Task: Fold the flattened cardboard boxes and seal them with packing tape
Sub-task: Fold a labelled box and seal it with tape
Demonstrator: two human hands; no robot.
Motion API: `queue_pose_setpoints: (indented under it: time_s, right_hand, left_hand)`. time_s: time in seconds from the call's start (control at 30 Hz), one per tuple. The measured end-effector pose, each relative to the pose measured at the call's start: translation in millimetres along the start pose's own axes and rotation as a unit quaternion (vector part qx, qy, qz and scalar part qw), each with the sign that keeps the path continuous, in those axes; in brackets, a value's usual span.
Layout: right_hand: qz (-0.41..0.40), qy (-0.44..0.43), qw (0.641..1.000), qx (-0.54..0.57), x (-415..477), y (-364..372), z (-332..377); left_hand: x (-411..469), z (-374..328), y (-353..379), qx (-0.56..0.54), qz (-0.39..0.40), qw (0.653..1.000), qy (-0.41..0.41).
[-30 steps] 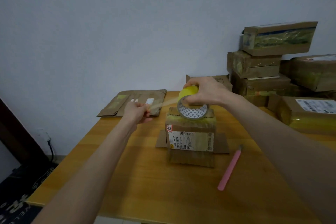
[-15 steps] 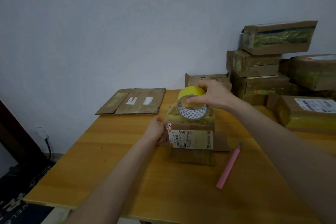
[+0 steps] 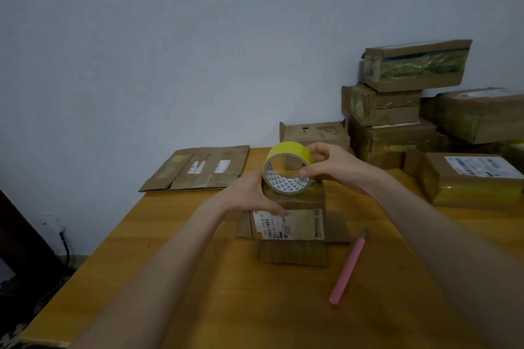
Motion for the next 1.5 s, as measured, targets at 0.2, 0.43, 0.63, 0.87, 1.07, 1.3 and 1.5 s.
queue_pose_setpoints:
  time_s: [0.2, 0.43, 0.63, 0.87, 1.07, 1.3, 1.5]
  right_hand:
    - [-0.047, -0.080, 0.993, -0.066, 1, -25, 24]
    - [-0.049, -0.133, 0.972, -0.186, -10, -44, 46]
    - [-0.040, -0.076, 0.939, -0.332, -9, -62, 24]
    - [-0.072, 0.012, 0.987, -0.142, -25, -80, -33]
    - [-0.083, 0.000, 0.987, -0.141, -28, -69, -49]
    - [-0.048, 0.001, 0.984, -0.170, -23, -53, -57]
    - [-0.078, -0.003, 0.981, -0.179, -25, -53, -62]
  left_hand:
    - [2, 14, -2, 0.052, -0.011, 0.999, 0.011]
    - [5, 5, -5, 0.104, -0.003, 0.994, 0.031]
    - [3, 7, -12, 0.122, -0.011, 0.991, 0.044]
    - [-1, 15, -17, 0.116, -0.028, 0.992, 0.029]
    - [-3, 14, -9, 0.147, -0.015, 0.988, 0.047]
    - [-36, 60, 4, -0.225, -0.171, 0.935, -0.213]
    - [-12, 53, -10, -0.051, -0.178, 0.969, -0.165]
Point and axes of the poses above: each hand's wrist, its own x-axis towards the middle knuckle, its own y-axis out of the palm, z = x × y, the point moved 10 cm from there along x, towards the middle knuckle, and after that the axes turned 7 degrees about -z, right-handed, at the moved point
